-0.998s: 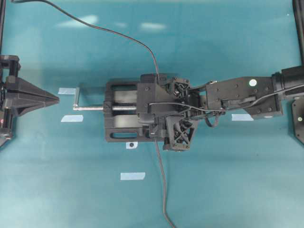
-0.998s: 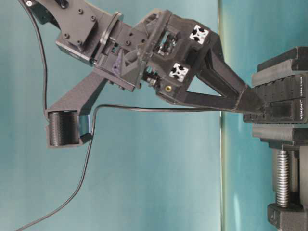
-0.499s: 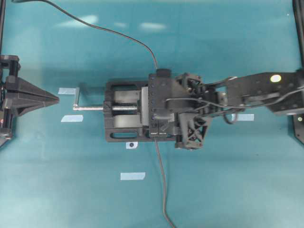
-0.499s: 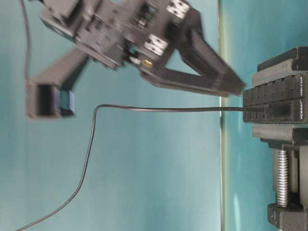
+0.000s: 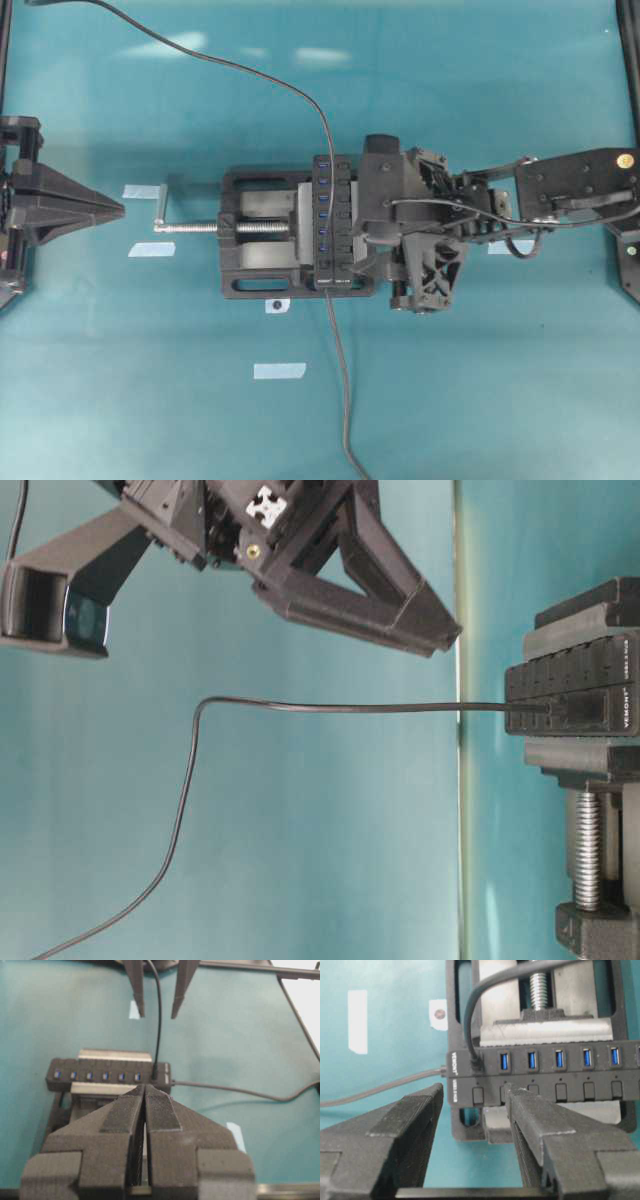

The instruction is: Insert the USB into the front port of the fixed hub.

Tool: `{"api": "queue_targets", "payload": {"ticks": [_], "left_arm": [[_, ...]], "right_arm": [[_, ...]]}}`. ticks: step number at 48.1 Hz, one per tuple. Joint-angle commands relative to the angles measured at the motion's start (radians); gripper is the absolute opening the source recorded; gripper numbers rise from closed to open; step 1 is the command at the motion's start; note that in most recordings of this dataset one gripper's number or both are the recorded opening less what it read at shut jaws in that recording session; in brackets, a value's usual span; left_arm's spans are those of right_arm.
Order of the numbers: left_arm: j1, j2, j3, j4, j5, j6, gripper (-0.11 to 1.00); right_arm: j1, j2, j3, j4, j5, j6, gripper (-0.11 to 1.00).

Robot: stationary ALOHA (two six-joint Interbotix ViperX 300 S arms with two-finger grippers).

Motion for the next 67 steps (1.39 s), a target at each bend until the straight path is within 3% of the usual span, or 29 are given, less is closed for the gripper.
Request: {"api": "queue_targets", "payload": {"ticks": [1, 67], "left_arm": [[-0.002, 0.006, -0.015, 0.003, -0.009, -0.002, 0.0], [-0.002, 0.005, -0.015, 0.003, -0.009, -0.002, 0.0]], "right_arm": [[0.008, -0.031, -0.006, 0.002, -0.012, 0.008, 0.58], [0.017, -0.035, 0.017, 0.002, -0.072, 0.008, 0.58]]}}
